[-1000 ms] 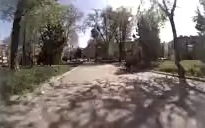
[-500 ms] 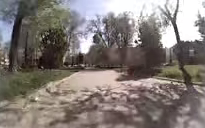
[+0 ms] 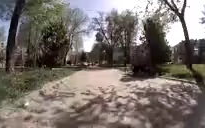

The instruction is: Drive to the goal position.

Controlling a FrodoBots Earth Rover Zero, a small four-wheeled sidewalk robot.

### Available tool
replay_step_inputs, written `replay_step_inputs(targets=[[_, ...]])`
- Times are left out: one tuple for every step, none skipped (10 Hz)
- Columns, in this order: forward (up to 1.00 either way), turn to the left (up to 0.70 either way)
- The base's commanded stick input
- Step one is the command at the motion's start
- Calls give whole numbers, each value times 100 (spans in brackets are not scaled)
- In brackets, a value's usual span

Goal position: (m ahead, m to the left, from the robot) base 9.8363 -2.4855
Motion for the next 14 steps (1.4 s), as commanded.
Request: replay_step_inputs(targets=[[70, 0], [70, 0], [70, 0], [70, 0], [70, 0], [70, 0], [70, 0], [70, 0], [70, 0], [70, 0], [70, 0], [70, 0], [70, 0], [70, 0]])
